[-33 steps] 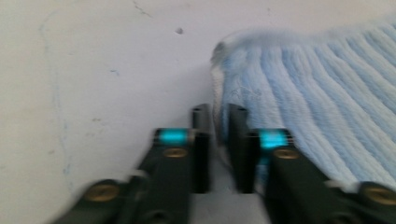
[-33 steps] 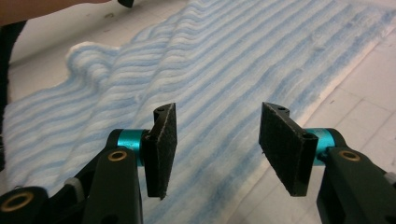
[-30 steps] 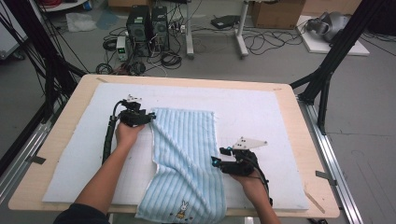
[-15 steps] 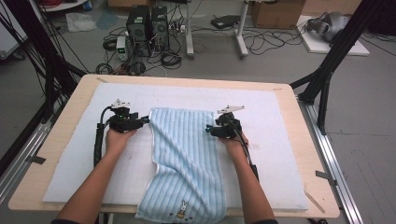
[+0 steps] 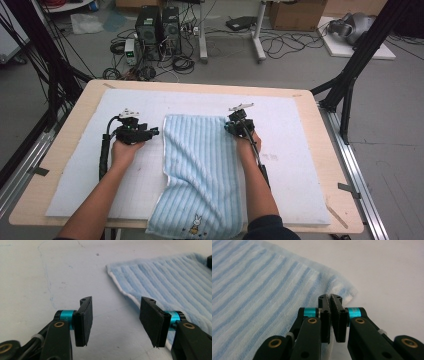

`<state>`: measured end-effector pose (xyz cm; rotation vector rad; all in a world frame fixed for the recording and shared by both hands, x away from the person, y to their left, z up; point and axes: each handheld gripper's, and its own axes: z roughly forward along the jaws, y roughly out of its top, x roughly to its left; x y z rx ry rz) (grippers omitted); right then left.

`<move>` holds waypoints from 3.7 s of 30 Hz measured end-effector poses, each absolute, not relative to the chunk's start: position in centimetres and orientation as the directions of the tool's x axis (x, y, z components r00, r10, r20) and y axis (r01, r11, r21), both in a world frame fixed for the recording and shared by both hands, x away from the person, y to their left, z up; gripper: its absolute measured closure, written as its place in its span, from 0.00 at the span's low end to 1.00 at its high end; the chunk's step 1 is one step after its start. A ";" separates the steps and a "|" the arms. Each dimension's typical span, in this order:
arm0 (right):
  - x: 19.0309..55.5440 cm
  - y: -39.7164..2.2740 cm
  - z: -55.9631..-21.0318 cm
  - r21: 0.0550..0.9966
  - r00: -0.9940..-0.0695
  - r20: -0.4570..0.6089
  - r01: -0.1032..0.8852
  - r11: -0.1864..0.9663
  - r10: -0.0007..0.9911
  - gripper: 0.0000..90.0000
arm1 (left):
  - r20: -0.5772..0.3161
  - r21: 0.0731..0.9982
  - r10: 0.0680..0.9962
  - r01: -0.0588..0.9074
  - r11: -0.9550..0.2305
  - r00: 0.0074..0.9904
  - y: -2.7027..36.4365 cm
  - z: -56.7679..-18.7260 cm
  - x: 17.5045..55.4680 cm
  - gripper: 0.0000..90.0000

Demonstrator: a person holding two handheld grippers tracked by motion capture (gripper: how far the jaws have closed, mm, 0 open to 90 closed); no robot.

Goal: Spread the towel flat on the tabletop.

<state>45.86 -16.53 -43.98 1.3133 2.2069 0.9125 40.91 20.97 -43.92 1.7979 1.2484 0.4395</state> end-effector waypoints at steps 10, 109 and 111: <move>45.3 -18.5 -43.1 0.780 -0.387 0.072 0.596 0.189 0.919 0.70 | -0.206 0.798 0.858 0.588 -0.130 0.470 19.5 -44.5 40.9 0.50; 31.8 -20.0 -43.8 0.787 -0.534 0.043 0.539 0.301 0.844 0.71 | -0.237 0.821 0.711 0.528 -0.218 0.662 19.2 -44.5 29.8 0.68; 30.7 -20.0 -44.0 0.790 -0.563 0.053 0.529 0.311 0.824 0.70 | -0.232 0.821 0.705 0.524 -0.228 0.670 19.0 -44.5 29.5 0.73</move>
